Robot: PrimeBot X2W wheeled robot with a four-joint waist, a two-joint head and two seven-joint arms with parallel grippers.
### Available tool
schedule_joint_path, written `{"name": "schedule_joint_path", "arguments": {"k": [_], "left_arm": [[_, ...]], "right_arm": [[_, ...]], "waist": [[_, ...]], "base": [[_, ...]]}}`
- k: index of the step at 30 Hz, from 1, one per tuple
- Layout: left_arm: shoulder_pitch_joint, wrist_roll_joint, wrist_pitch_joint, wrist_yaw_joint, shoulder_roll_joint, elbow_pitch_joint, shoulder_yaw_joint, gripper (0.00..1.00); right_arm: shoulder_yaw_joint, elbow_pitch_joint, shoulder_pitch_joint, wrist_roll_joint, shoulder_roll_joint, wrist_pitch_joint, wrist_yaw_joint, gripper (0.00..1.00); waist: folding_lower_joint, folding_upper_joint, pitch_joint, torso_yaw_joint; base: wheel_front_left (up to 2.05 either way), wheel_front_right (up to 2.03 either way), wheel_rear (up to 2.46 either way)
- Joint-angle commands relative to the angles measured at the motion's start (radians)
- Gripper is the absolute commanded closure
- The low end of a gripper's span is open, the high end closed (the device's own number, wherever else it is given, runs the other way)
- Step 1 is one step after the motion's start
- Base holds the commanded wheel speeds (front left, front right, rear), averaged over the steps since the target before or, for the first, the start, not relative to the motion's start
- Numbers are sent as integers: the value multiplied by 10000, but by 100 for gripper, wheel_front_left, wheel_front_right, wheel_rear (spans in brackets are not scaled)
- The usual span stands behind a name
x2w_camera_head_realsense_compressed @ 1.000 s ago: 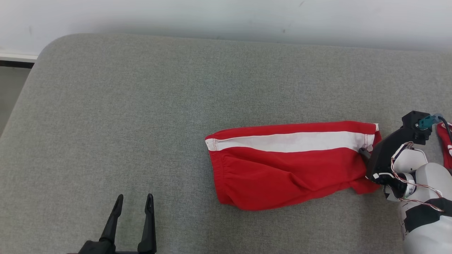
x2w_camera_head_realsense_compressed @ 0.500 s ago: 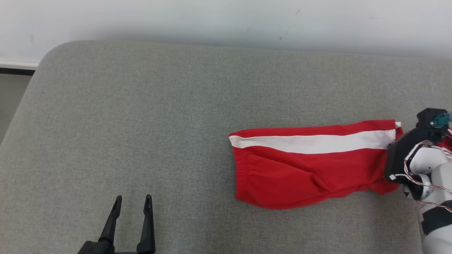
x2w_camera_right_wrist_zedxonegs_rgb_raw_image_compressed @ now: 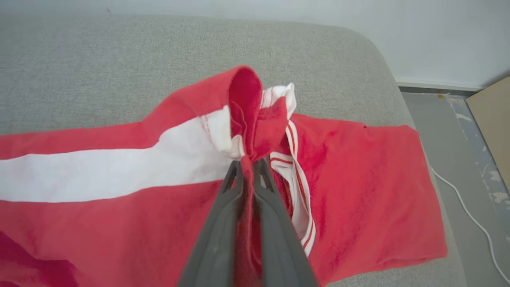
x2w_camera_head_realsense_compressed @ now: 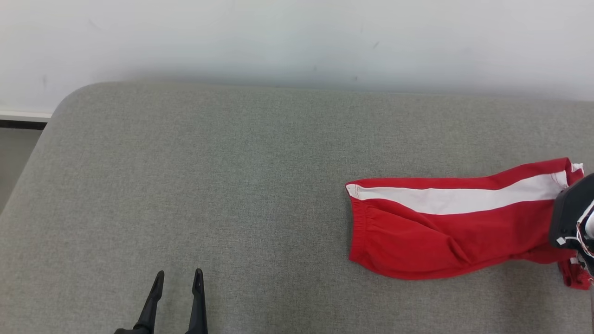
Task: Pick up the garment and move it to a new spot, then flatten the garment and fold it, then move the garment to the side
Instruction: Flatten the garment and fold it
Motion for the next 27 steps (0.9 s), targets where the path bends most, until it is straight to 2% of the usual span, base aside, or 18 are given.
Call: {"name": "schedule_joint_path", "arguments": {"k": [1, 6, 12, 19, 27], "left_arm": [[65, -41, -26, 42, -5, 6, -1, 0], [97, -99, -26, 60, -5, 14, -61, 0], [114, -128, -26, 32, -4, 37, -88, 0], [52, -174, -26, 32, -4, 65, -175, 0], [56, -286, -26, 70, -5, 79, -365, 0]], "right_arm": [[38, -234, 118, -44, 38, 99, -27, 100], [832, -1294, 267, 92, 384, 519, -27, 100], [2209, -1714, 20, 564, 730, 888, -27, 100], [3529, -1048, -511, 1069, 1279, 742, -27, 100], [4315, 31, -947, 1336, 1942, 376, -26, 100]], "waist": [[0, 0, -51, -24], [0, 0, -101, -21], [0, 0, -125, 80], [0, 0, -99, 298], [0, 0, -88, 643]], "base": [[0, 0, 0], [0, 0, 0], [0, 0, 0], [0, 0, 0], [0, 0, 0]]}}
